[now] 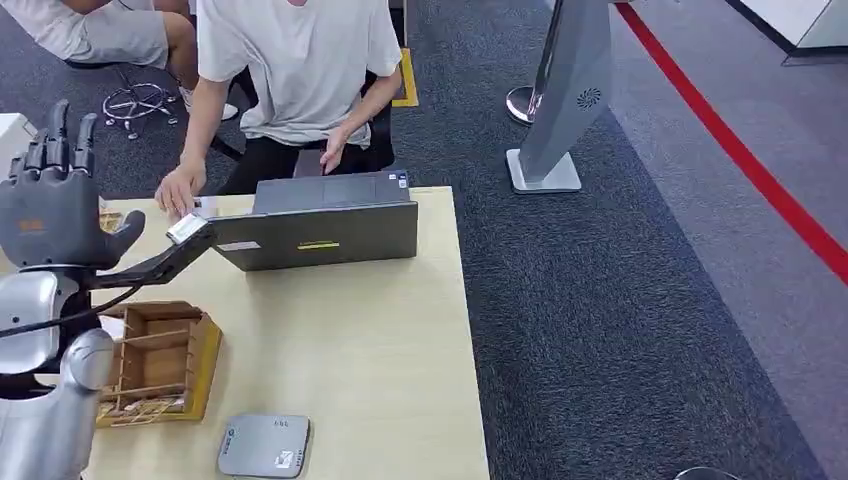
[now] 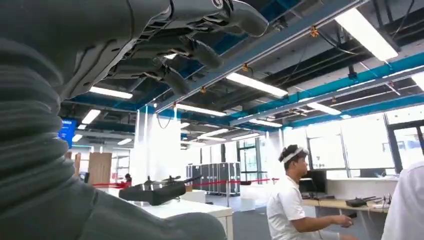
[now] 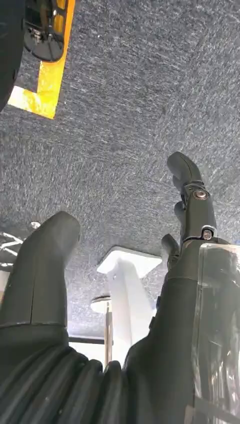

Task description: Pass the card to the sensor for recognition and then transmit it.

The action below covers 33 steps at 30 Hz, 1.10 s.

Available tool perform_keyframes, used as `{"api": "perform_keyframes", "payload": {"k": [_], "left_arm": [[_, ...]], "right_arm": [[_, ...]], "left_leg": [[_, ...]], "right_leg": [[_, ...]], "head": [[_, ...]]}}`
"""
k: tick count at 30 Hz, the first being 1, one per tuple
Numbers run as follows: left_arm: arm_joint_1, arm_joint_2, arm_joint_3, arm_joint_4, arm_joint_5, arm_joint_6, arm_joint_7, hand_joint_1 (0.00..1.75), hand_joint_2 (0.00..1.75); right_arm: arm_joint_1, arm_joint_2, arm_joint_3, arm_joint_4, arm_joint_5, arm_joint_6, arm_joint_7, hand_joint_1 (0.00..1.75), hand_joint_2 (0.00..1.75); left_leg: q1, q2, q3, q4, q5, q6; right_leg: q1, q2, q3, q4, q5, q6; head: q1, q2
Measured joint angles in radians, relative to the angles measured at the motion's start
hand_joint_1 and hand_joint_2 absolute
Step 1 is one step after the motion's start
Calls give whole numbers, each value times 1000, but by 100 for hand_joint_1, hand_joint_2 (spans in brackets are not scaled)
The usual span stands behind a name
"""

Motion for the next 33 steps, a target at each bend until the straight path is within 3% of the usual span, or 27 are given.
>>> {"api": "perform_keyframes", "payload": {"k": [2, 6, 8, 11, 15, 18, 26, 33], "left_arm": [[24, -3, 0, -42, 11, -13, -11, 0, 175], [154, -6, -1, -209, 61, -129, -22, 0, 175], [269, 6, -5, -306, 74, -119, -31, 0, 175], [467, 42, -6, -429, 67, -52, -45, 0, 175], [680, 101, -6, -507, 82, -7, -31, 0, 175], [779, 129, -5, -535, 97, 2, -6, 0, 175], [920, 144, -5, -558, 142, -35, 65, 0, 175], [960, 106, 6, -555, 144, -80, 97, 0, 175]], "right_arm": [[5, 0, 6, -6, -16, -5, 15, 0, 175], [36, 0, 36, -49, -86, -35, 81, 0, 175], [54, 0, 53, -75, -117, -48, 111, 0, 175], [84, 0, 80, -116, -139, -58, 151, 0, 175], [105, 0, 100, -160, -150, -71, 176, 0, 175], [110, 0, 106, -181, -159, -72, 191, 0, 175], [110, 0, 107, -205, -159, -69, 207, 0, 175], [101, 0, 106, -211, -142, -63, 209, 0, 175]], "left_leg": [[0, 0, 0, 0, 0, 0], [0, 2, 0, -1, -1, 0], [0, 5, 0, -1, -4, -1], [0, 5, 0, -1, -5, -1], [0, 5, 1, -1, -7, -2], [0, 3, 0, -2, -7, -2], [0, 3, 1, -2, -7, -2], [0, 2, 1, -2, -7, -2]], "right_leg": [[0, 0, 0, 0, 0, 0], [0, 2, 0, 0, 0, 0], [0, 4, -1, 0, -1, 0], [0, 5, -2, 0, -4, -2], [0, 5, -3, 0, -6, -1], [0, 2, -3, 0, -8, -2], [0, 2, -1, 0, -7, -2], [0, 1, 1, 0, -7, -2]], "head": [[0, 0], [0, 0], [1, 0], [1, 0], [0, 0], [1, 0], [1, 0], [1, 0]]}}
